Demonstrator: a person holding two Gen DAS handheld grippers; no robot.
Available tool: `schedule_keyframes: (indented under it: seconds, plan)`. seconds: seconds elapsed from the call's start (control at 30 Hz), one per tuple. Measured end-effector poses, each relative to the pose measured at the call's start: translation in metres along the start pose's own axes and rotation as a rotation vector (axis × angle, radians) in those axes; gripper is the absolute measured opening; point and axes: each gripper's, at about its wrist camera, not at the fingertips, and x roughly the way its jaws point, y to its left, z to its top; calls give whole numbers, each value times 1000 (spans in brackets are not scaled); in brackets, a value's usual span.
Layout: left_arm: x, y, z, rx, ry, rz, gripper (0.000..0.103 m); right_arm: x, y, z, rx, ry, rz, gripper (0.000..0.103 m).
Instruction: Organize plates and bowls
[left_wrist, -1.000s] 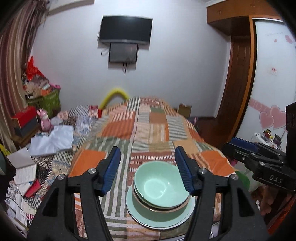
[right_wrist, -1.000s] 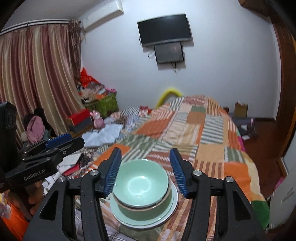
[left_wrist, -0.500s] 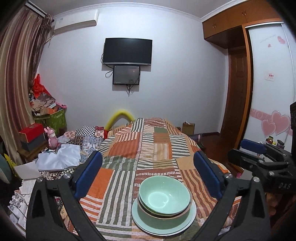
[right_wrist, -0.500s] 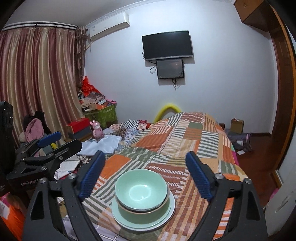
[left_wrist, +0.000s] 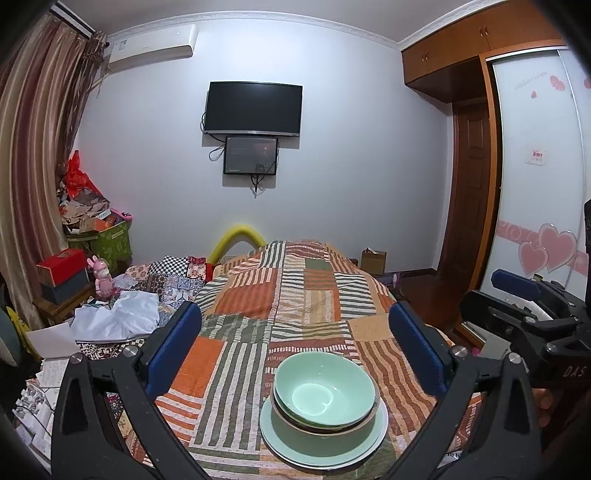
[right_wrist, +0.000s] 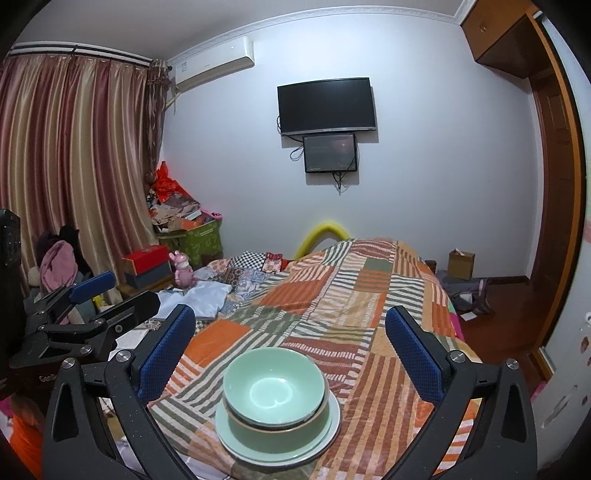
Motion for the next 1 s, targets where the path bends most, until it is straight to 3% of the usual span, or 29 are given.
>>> schedule_keyframes:
  seconds: [1.0]
  plan:
    - [-3,-2,-2,-11,-3,-28,103,0,-4,0,9,1,-10,103]
